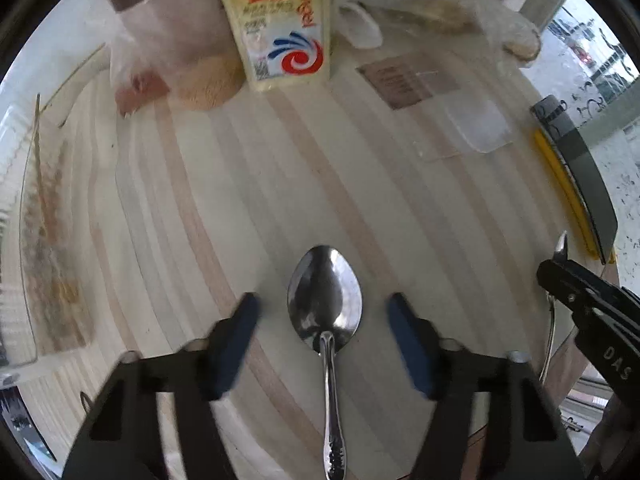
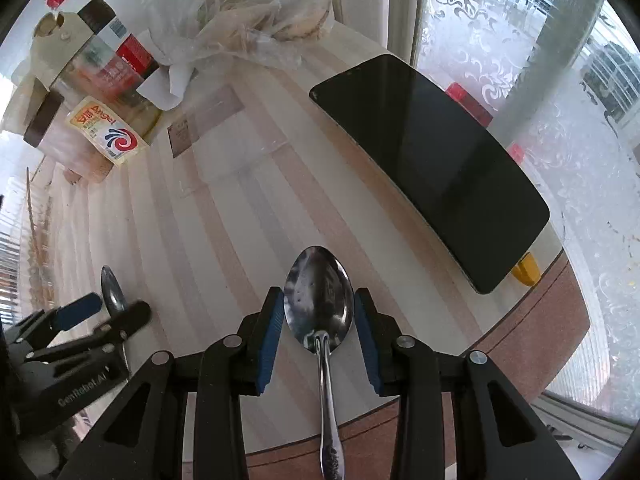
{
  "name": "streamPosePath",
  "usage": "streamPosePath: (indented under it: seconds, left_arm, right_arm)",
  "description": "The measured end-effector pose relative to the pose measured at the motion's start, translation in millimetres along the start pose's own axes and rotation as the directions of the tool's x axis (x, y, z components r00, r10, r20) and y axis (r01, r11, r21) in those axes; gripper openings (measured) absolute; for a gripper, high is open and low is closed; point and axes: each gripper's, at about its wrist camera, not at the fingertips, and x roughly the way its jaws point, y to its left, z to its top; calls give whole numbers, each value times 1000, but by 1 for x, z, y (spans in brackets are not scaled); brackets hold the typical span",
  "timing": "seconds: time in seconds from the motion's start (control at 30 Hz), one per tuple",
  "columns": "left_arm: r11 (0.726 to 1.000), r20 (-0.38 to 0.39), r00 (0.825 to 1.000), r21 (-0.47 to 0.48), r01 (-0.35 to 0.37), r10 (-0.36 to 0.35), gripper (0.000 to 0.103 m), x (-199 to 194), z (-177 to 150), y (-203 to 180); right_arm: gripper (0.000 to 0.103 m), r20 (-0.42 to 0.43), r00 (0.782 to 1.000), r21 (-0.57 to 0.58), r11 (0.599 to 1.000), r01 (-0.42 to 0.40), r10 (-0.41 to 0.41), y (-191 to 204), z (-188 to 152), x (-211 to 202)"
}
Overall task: Organize utensils
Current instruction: 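Move the left tool to the next spoon while the right tool carries its spoon, then lift the silver spoon with the left tool while the right tool holds its spoon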
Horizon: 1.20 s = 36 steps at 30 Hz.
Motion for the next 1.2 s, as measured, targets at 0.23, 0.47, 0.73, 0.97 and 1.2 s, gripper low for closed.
streamPosePath:
  seconds: [0.23,0.47,0.73,0.97,1.2]
  left_arm:
    - [1000,6,1000,-3,-13,13,32,-5,-11,14]
    - [997,2,999,-57,-53,53,32,-12,-54,51]
    - [973,-22,991,-187,-134,132,32,-23,-130,121]
    - [932,-36,989,-331,-146,143,32,-30,-175,164]
    - [912,-25,995,-398,-103,101,33,-29,-198,184]
  right_arm:
    - [38,-14,1000,-35,999,-23,23,29,1,9]
    - [38,-51,995,-158,983,-88,81,95,-19,14]
    - [38,-125,982,-321,931,-175,142,185,-74,17]
    - [38,-164,978,-478,857,-192,127,251,-116,11]
    - [38,-152,987,-549,826,-128,52,271,-139,12]
